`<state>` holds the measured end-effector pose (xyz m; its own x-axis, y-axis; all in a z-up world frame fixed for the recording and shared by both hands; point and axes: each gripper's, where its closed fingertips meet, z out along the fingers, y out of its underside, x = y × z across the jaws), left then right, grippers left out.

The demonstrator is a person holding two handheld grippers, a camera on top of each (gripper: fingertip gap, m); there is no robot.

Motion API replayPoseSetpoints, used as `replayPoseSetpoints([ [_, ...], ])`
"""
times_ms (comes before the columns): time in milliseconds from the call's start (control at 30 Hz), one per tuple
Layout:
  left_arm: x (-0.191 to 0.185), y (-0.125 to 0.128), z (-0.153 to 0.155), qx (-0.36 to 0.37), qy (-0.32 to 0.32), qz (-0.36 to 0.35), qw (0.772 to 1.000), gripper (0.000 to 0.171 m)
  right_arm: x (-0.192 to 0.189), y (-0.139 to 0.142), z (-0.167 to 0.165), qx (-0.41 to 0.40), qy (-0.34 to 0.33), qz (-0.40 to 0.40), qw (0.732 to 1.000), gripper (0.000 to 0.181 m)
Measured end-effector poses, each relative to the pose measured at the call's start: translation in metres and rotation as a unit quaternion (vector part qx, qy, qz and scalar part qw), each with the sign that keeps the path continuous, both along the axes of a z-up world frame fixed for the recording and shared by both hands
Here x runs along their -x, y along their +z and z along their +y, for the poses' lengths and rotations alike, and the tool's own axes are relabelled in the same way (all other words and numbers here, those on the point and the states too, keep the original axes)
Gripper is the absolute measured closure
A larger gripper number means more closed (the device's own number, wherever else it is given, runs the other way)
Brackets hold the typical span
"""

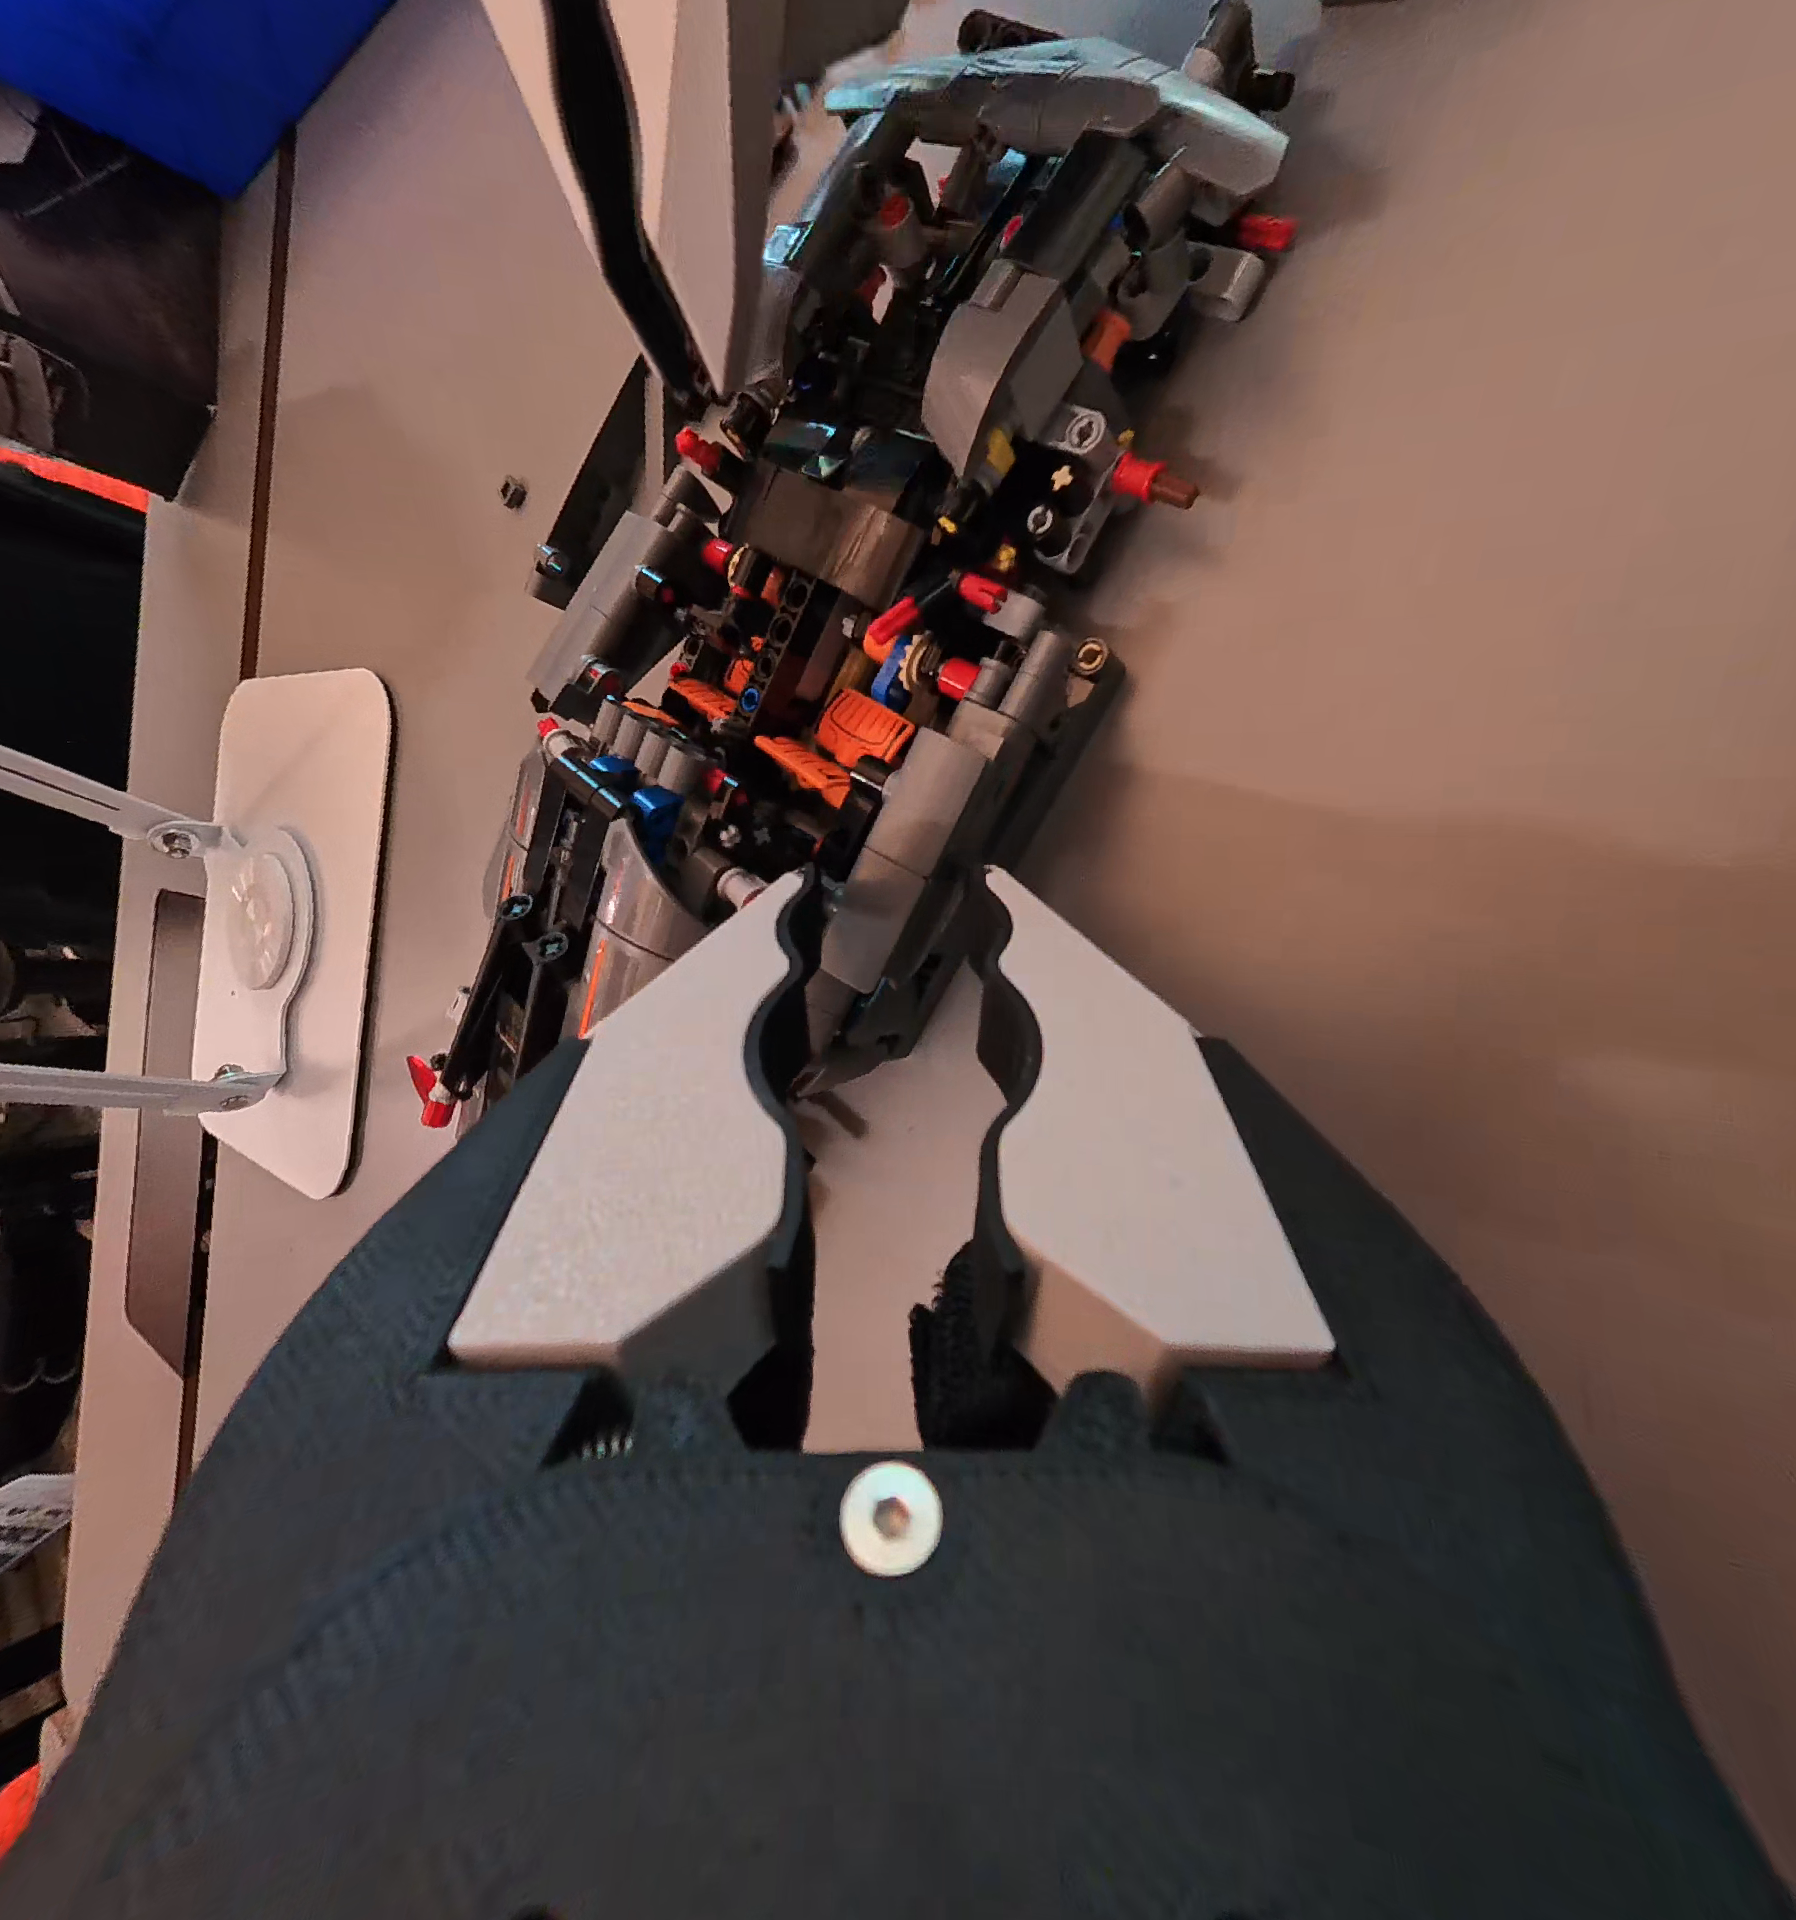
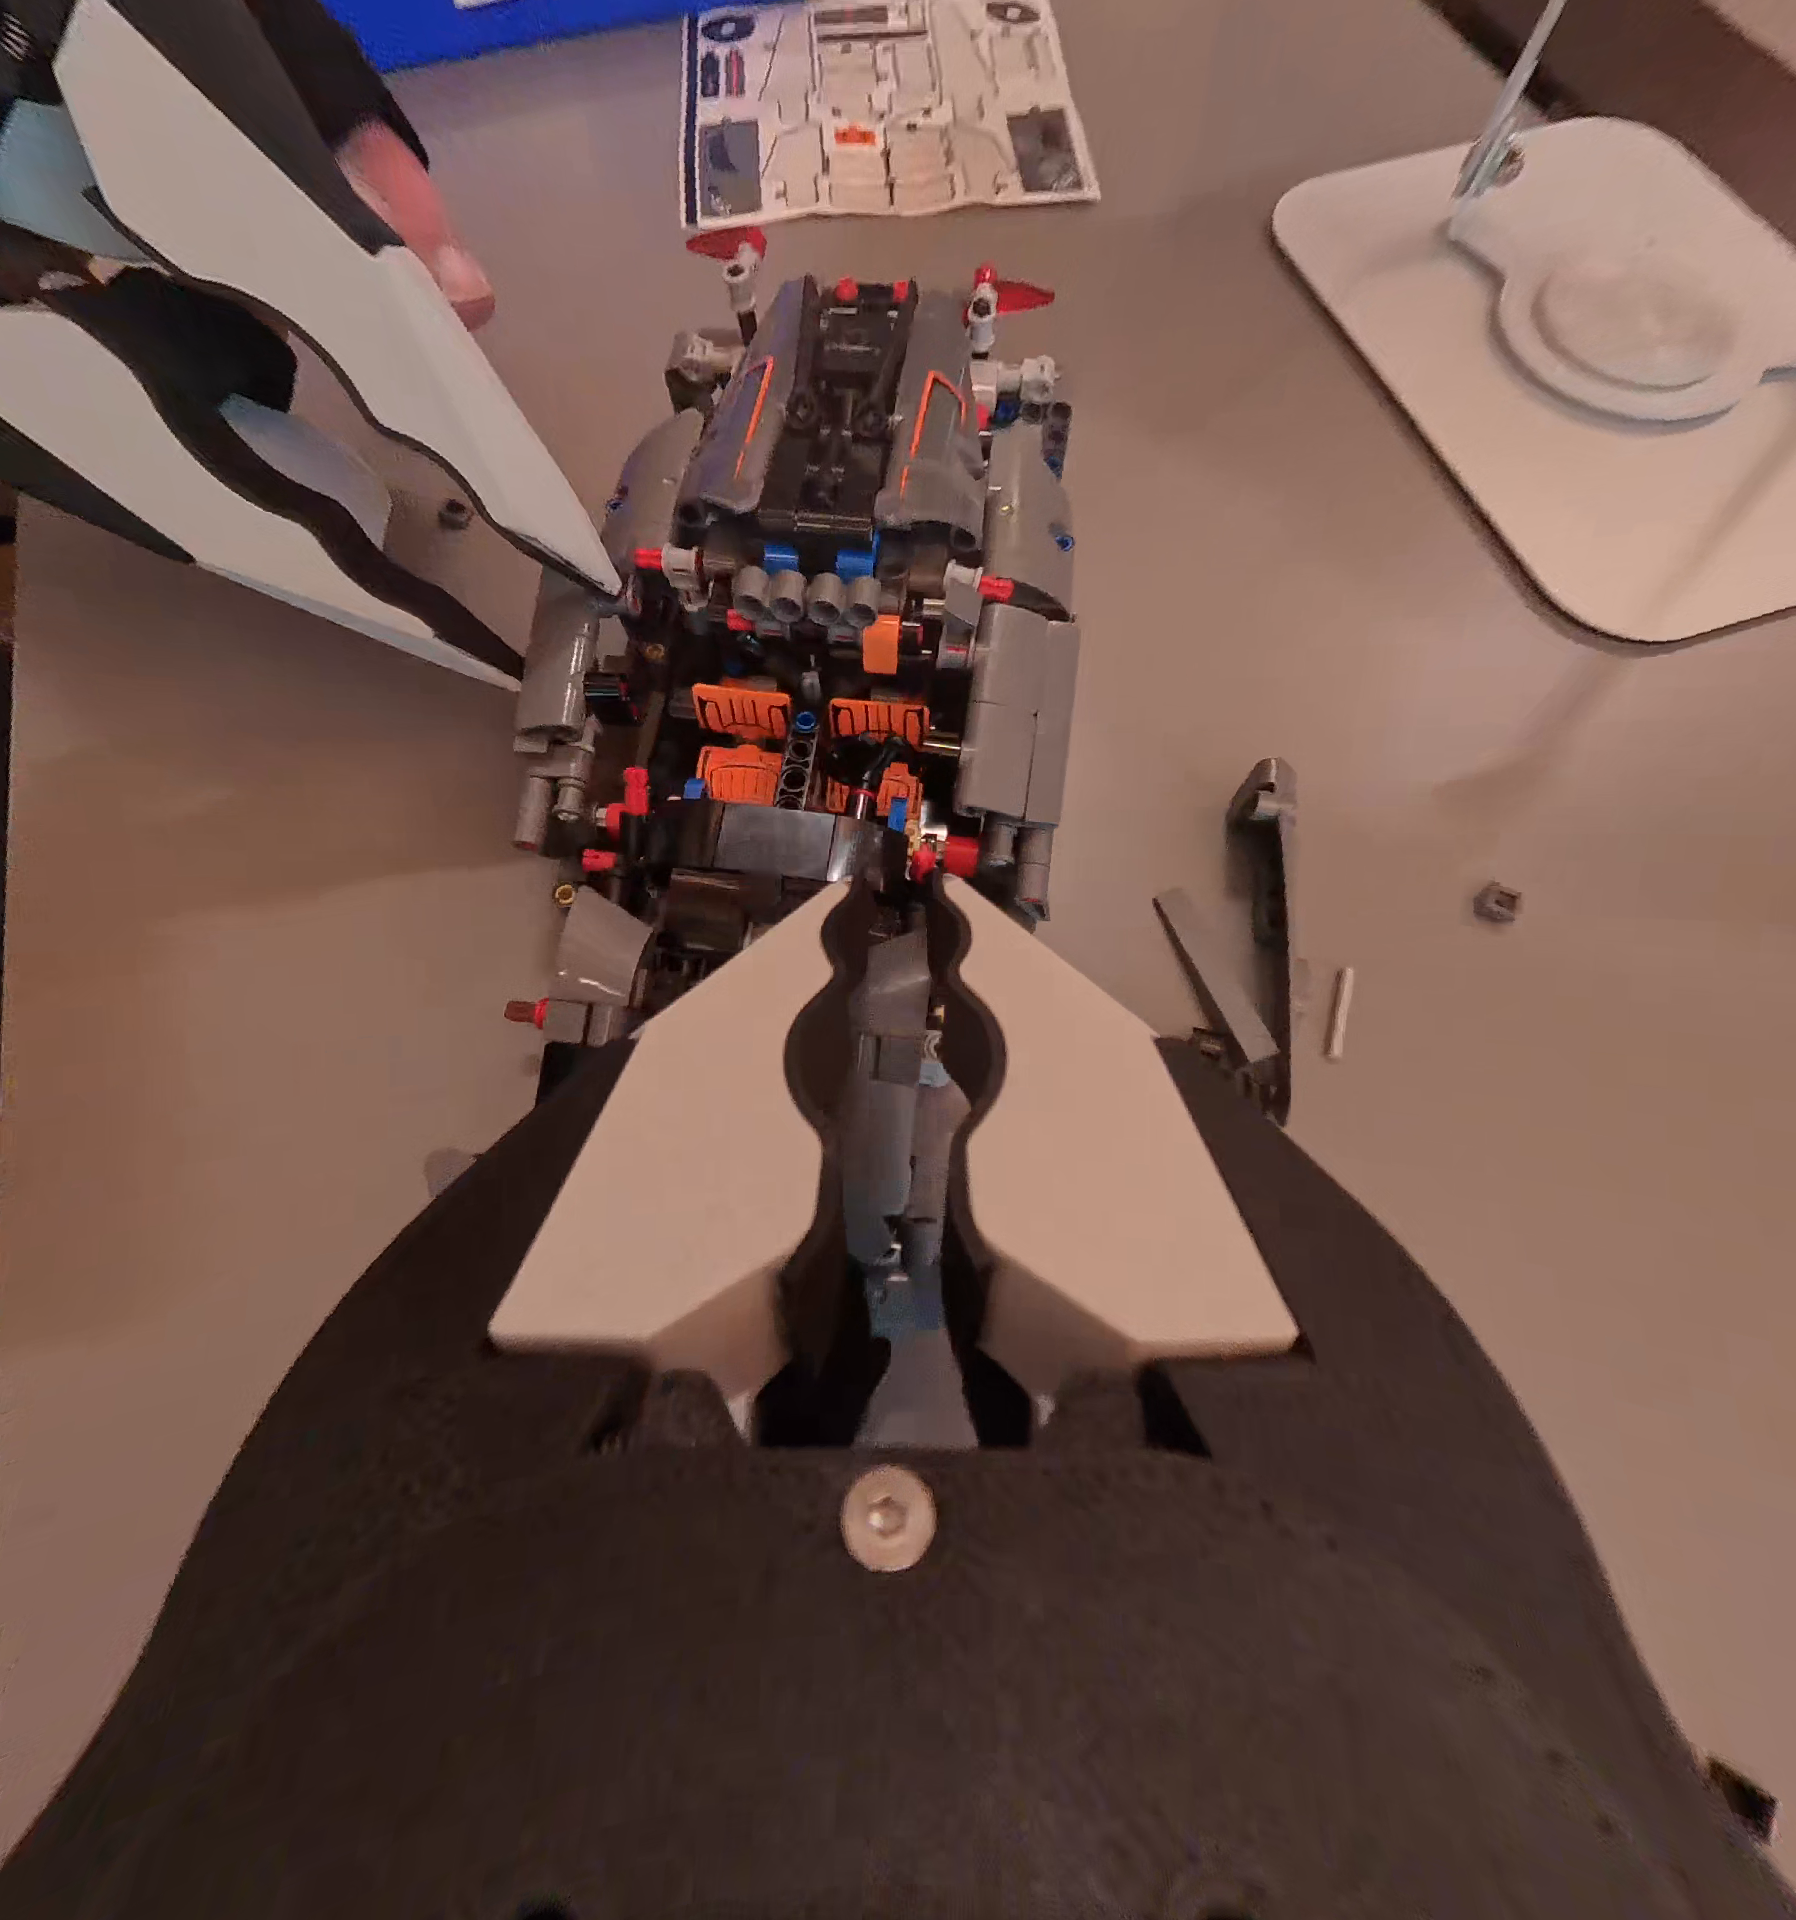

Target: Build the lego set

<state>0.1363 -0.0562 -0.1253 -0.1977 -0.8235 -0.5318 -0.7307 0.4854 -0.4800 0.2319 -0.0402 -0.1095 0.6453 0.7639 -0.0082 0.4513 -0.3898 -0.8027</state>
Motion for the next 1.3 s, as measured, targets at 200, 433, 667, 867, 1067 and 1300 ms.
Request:
replayPoseSetpoints([
  [200,0.000,0.000,0.001,0.003,-0.001,-0.010,1.000,0.147,0.002,-0.008,0.011,0.015,0.005,-0.019,1.000,0.176],
  [433,0.003,0.000,0.004,0.006,0.001,-0.012,1.000,0.148,0.011,-0.010,0.018,0.045,0.022,-0.029,0.998,0.181],
  [667,0.003,0.000,0.005,0.009,-0.003,-0.012,1.000,0.148,0.016,-0.015,0.022,0.109,0.032,-0.074,0.991,0.181],
  [867,0.004,0.000,0.004,0.007,-0.001,-0.008,1.000,0.148,0.018,-0.017,0.024,0.130,0.037,-0.084,0.987,0.181],
  [1067,0.005,0.001,0.004,0.011,-0.003,-0.010,1.000,0.149,0.005,0.001,0.022,0.125,0.029,-0.020,0.992,0.172],
  [1300,0.014,0.001,0.009,0.007,0.006,-0.003,1.000,0.149,-0.007,-0.008,0.001,0.183,0.061,0.032,0.981,0.164],
])
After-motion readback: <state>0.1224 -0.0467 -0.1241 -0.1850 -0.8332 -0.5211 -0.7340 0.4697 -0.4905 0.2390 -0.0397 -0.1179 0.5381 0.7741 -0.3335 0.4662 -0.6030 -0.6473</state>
